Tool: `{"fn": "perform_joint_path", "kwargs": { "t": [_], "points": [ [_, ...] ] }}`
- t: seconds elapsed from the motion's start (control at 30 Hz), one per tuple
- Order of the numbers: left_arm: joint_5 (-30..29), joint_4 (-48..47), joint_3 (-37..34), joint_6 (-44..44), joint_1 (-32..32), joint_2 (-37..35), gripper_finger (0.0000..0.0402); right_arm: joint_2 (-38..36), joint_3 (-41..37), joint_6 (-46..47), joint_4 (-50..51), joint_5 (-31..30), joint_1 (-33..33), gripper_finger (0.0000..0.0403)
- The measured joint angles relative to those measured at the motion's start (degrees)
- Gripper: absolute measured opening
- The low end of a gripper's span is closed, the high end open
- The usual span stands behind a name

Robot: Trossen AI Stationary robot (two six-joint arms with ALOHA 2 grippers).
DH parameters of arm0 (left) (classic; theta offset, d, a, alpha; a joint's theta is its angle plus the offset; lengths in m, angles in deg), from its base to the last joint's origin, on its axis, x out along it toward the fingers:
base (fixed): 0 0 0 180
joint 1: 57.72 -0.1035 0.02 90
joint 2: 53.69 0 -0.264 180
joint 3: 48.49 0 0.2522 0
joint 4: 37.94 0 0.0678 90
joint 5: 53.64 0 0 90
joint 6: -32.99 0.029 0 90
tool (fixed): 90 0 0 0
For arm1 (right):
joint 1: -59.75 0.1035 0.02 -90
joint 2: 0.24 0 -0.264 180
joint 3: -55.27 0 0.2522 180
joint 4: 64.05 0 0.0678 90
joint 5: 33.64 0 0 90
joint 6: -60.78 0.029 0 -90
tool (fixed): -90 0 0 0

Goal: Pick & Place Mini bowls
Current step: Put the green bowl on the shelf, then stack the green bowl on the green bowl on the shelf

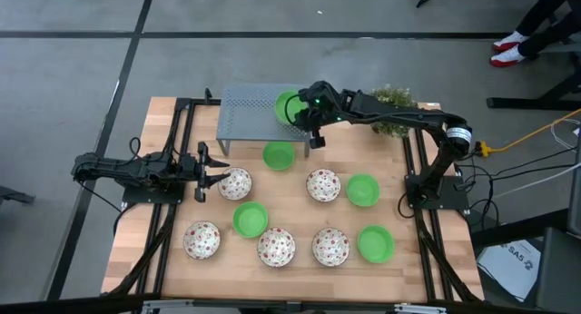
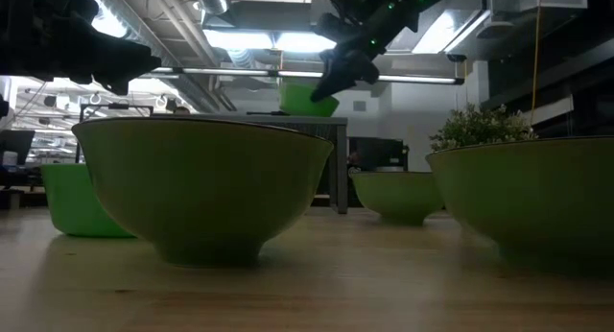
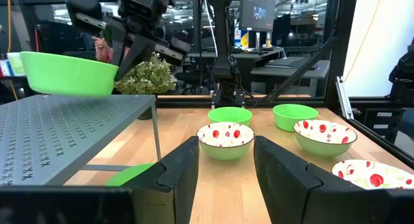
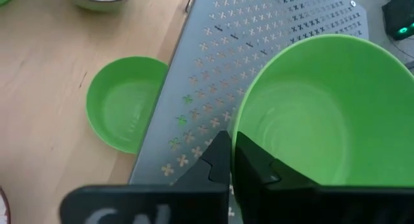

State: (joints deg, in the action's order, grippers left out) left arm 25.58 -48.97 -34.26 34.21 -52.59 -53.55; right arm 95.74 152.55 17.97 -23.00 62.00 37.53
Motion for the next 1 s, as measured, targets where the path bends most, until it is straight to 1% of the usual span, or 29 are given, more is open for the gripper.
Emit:
{"fn": "perform_joint_path", "kwargs": {
  "t": [0.2, 0.37, 0.47, 0.77, 0.9, 1.0],
  "points": [
    [0.0, 0.01, 0.02, 0.0, 0.0, 0.0, 0.0143, 0.0, 0.01, 0.02, 0.02, -0.16, -0.04, 0.0038],
    [-0.01, 0.0, 0.0, 0.0, 0.01, 0.0, 0.0143, 0.0, 0.01, 0.31, 0.0, -4.7, -0.04, 0.0055],
    [0.0, 0.0, 0.01, 0.0, 0.01, 0.0, 0.0143, 0.0, 0.01, 0.49, -0.1, -5.65, -0.07, 0.0067],
    [0.0, 0.01, 0.0, 0.0, 0.01, 0.0, 0.0143, -0.22, 0.05, 5.61, -0.87, -5.26, -0.07, 0.0117],
    [-0.02, 0.0, 0.01, 0.0, 0.01, 0.0, 0.0143, -0.27, 0.05, 7.48, -1.89, -2.12, -0.07, 0.0146],
    [-0.01, 0.0, 0.02, 0.0, 0.02, 0.0, 0.0143, -1.16, 0.05, 7.65, -2.34, -1.48, 0.09, 0.0167]
  ]
}}
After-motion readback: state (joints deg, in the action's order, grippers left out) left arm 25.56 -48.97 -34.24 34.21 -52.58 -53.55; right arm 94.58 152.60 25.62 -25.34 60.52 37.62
